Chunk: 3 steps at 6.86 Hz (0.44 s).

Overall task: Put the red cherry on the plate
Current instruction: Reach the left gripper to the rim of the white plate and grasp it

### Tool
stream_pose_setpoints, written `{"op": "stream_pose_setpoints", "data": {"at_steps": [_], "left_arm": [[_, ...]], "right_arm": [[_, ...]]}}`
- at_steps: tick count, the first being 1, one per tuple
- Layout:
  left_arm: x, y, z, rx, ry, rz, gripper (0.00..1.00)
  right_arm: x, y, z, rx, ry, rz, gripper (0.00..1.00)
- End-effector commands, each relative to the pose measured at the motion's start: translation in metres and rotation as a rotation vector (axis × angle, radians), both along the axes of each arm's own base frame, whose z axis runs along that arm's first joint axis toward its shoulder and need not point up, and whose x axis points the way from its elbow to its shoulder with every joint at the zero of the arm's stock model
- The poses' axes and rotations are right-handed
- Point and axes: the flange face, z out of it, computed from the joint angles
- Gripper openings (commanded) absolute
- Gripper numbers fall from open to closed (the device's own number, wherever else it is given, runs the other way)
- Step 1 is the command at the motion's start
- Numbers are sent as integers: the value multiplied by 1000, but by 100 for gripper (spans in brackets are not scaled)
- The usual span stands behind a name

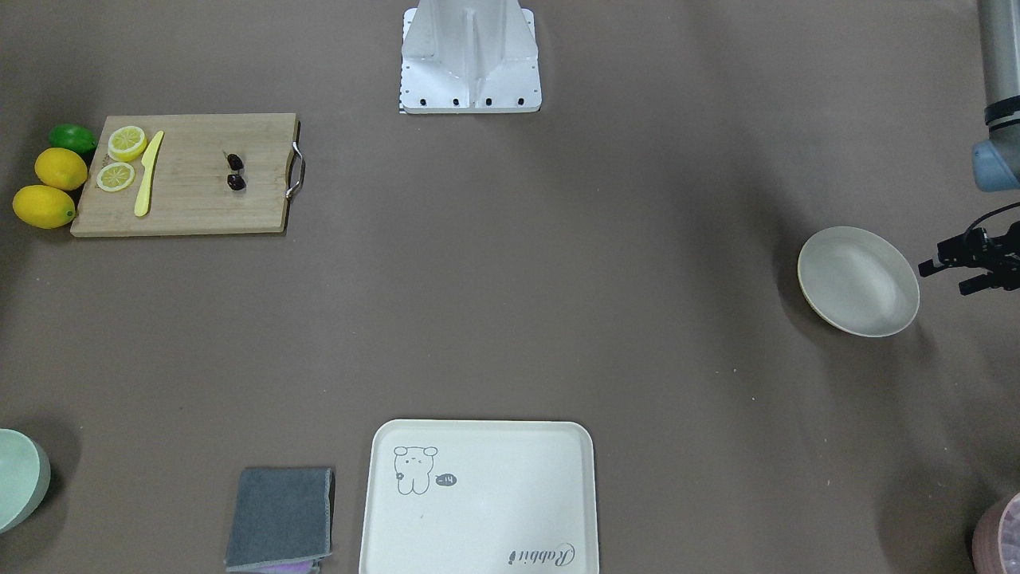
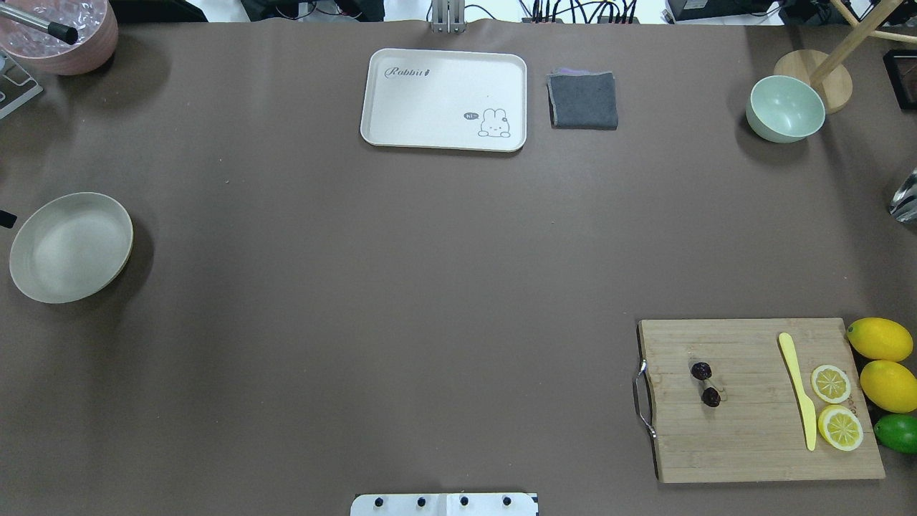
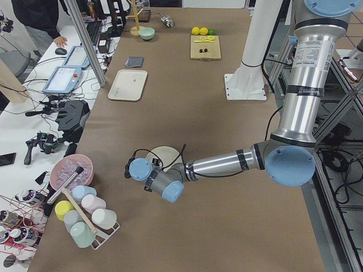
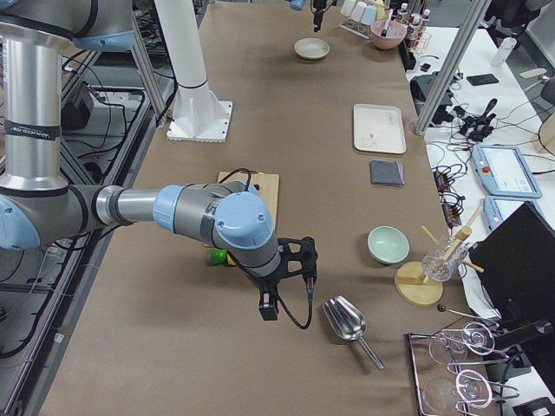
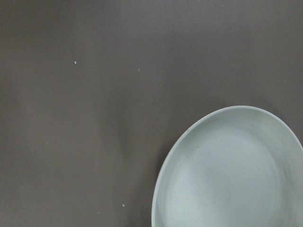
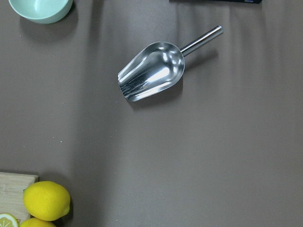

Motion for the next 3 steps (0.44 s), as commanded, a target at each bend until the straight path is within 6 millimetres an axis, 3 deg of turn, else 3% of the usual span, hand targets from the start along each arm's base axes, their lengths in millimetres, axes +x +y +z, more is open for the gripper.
{"op": "stream_pose_setpoints", "data": {"at_steps": [1, 2, 3], "left_arm": [[39, 6, -1, -28, -19, 40, 97], [43, 8, 1, -31, -17, 51, 97], [43, 10, 2, -25, -18, 49, 90]], "right_arm": [[0, 0, 0, 1, 0, -2, 100], [0, 1, 1, -1, -2, -1, 100], [-1, 3, 2, -1, -3, -2, 100]]}}
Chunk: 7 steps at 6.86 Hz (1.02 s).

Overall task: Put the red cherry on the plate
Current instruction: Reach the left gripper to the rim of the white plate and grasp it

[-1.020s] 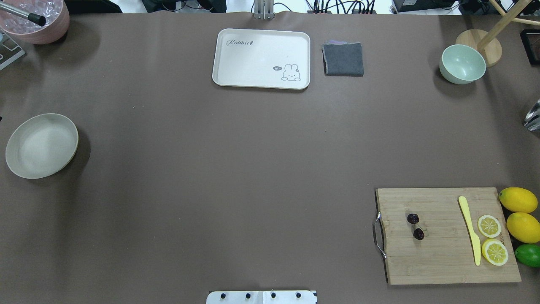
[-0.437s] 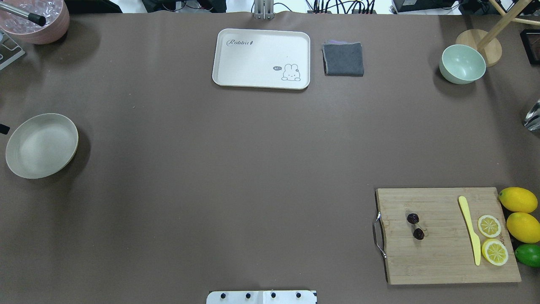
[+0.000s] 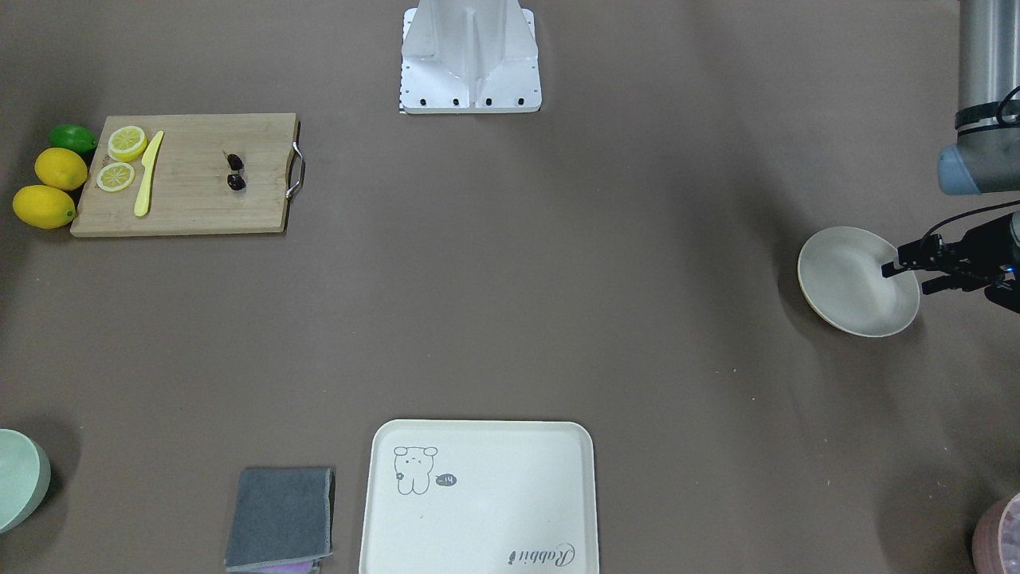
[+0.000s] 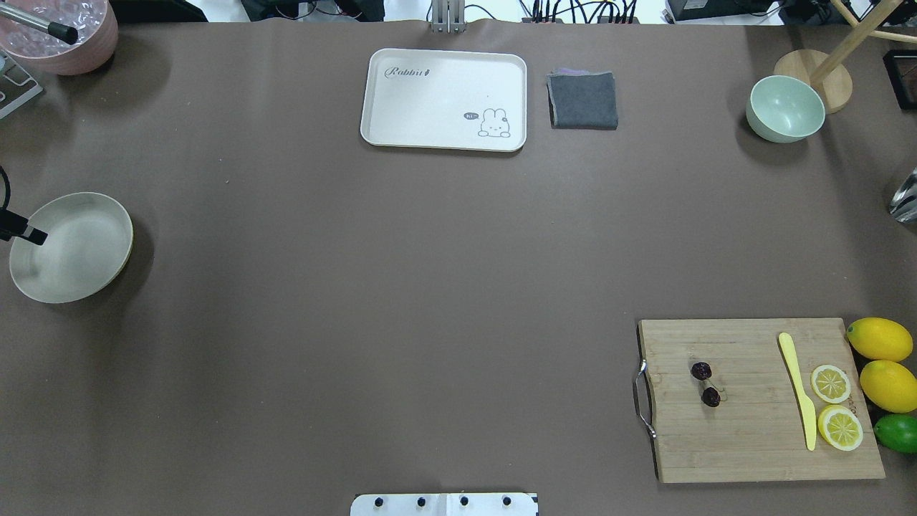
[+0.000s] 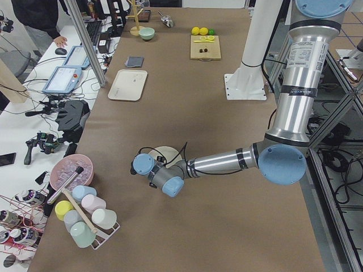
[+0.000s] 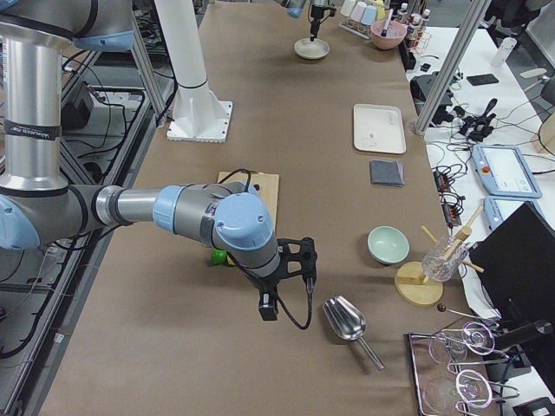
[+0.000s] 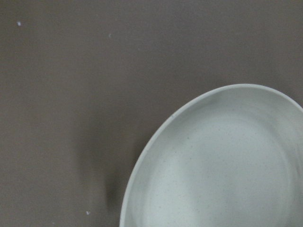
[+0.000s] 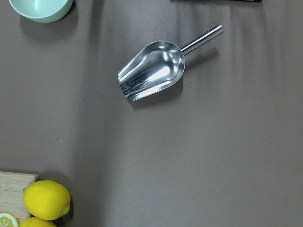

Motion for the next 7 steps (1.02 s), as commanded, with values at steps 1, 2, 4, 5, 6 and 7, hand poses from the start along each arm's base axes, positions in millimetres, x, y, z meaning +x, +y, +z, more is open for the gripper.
{"op": "stream_pose_setpoints", "data": {"at_steps": [1, 2, 4, 5, 6, 7], "left_arm": [[3, 2, 1, -1, 0, 4, 73], [2, 4, 1, 18, 6, 6, 48], [1, 11, 9, 80, 7, 4, 5], [-4, 19, 17, 97, -4, -1, 0], [-6, 26, 20, 107, -1, -3, 0], [-6, 26, 20, 90, 2, -8, 0]], "right_arm": [[0, -1, -1, 1, 0, 0, 100], [1, -2, -2, 4, 1, 0, 100], [1, -3, -3, 6, 4, 0, 100], [1, -3, -3, 6, 2, 1, 100], [1, -3, -3, 6, 2, 1, 100], [1, -3, -3, 6, 2, 1, 100]]}}
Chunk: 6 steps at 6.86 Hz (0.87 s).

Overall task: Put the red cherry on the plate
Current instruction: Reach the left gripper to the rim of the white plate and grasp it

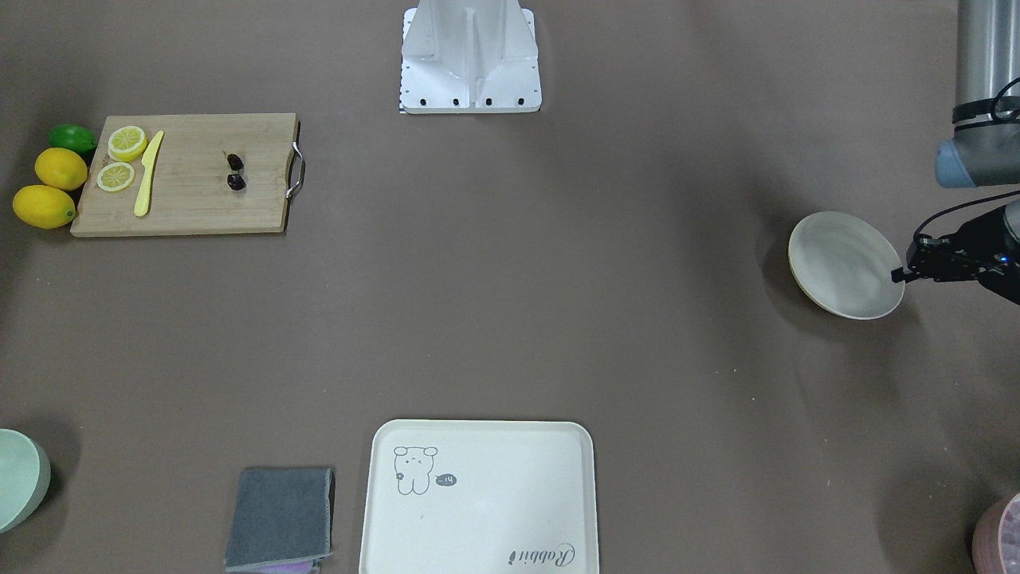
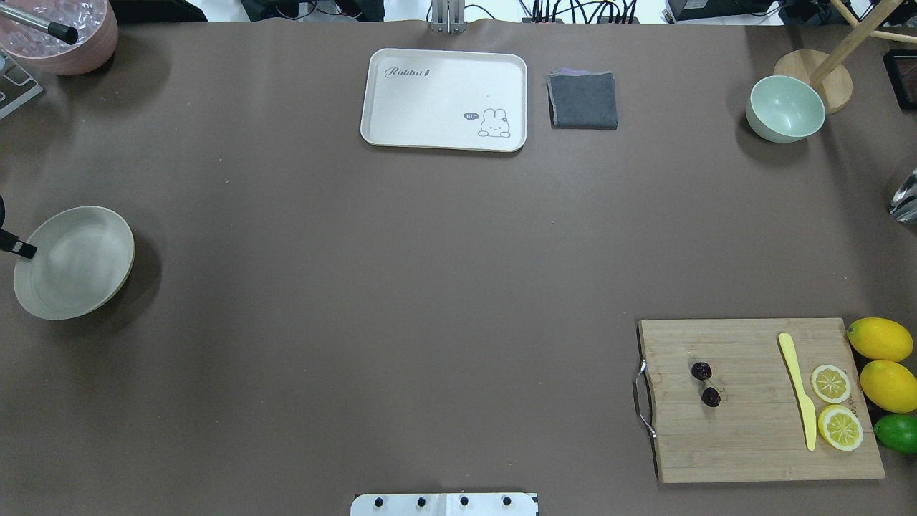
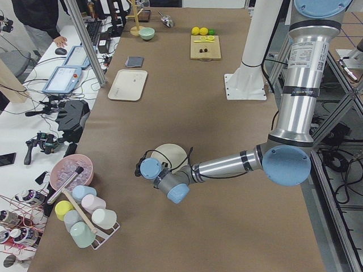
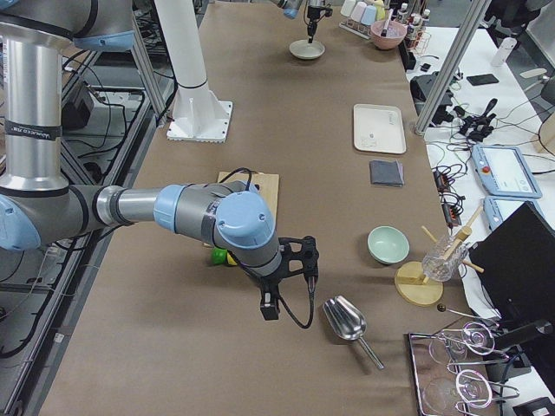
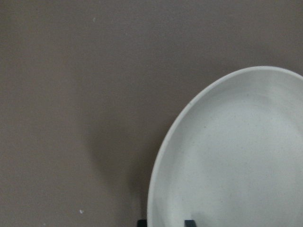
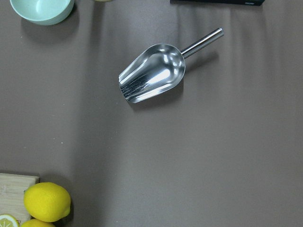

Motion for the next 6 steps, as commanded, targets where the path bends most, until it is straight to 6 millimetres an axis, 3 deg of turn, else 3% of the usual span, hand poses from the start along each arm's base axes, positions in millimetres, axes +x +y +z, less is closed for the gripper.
{"op": "stream_pose_setpoints", "data": {"at_steps": [1, 3, 4, 5, 6], "left_arm": [[0, -1, -10, -32, 13, -24, 0], [-3, -15, -53, -94, 87, -14, 0], [-26, -48, -97, -148, 138, -39, 0], [-45, -81, -168, -233, 209, -47, 0], [-45, -95, -232, -248, 216, -63, 0]], "right_arm": [[0, 0, 1, -1, -1, 0, 100], [-1, 2, 2, -3, -1, -1, 100], [-2, 5, 4, -3, -2, -5, 100], [-1, 5, 4, -3, -2, -4, 100], [-2, 7, 3, -2, -2, -5, 100]]}}
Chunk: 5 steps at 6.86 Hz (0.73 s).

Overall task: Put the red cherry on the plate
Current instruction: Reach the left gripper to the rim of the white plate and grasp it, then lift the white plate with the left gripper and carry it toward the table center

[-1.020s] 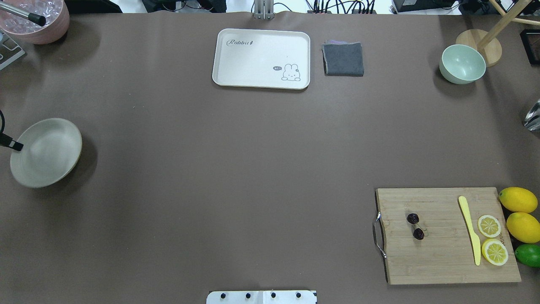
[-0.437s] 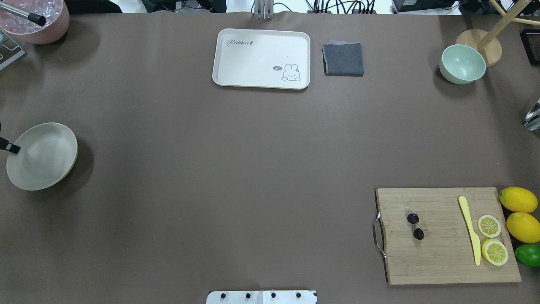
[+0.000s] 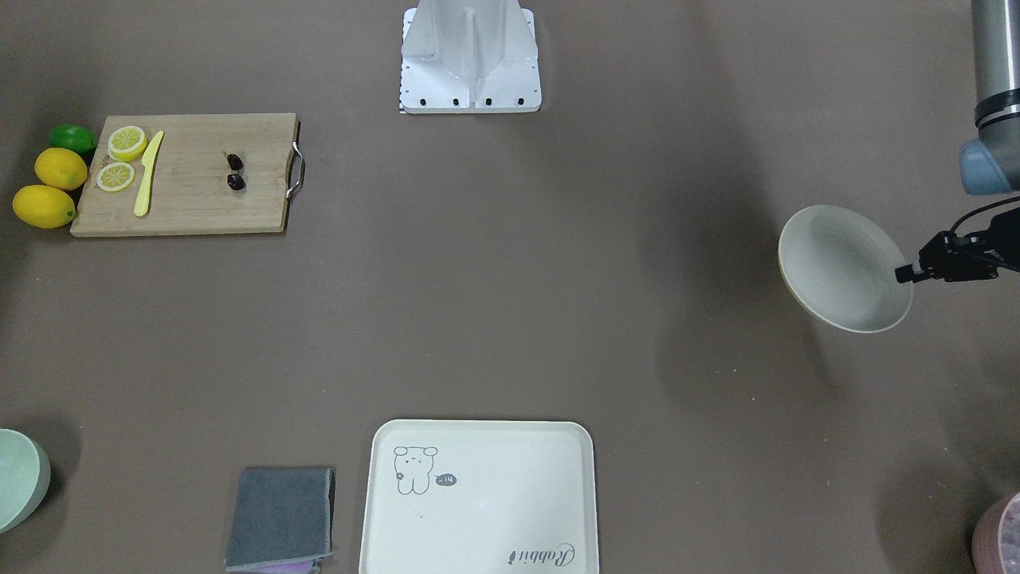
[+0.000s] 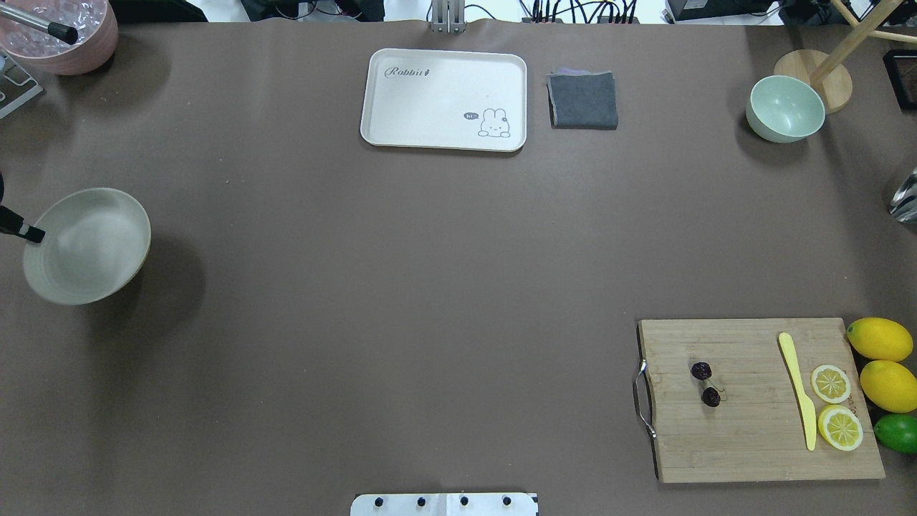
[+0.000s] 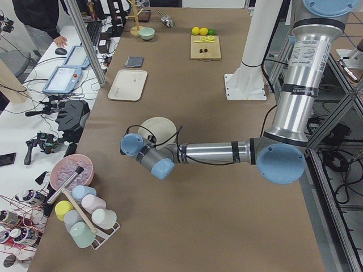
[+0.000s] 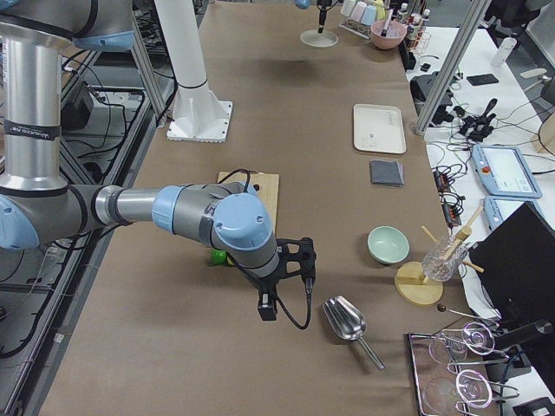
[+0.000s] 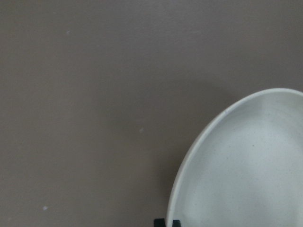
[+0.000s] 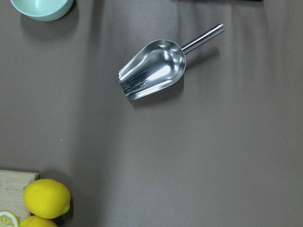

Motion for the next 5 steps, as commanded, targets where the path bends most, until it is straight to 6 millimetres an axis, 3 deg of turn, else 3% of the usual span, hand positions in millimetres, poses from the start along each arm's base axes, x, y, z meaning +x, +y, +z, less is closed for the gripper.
{"op": "stream_pose_setpoints", "data": {"at_steps": [1, 2, 3, 4, 5], "left_arm": [[2, -34, -144, -125, 43, -50, 0], [34, -30, -208, -151, 46, -52, 0], [98, 2, -258, -194, 0, -87, 0], [177, 34, -291, -212, -39, -114, 0], [243, 64, -306, -224, -77, -155, 0]], "right_arm": [[0, 3, 1, -1, 0, 1, 100], [0, 2, -1, 1, 0, 1, 100], [1, 2, -1, 1, 0, 3, 100], [2, 0, -1, 0, 0, 5, 100], [3, -2, -2, 2, 3, 4, 100]]}}
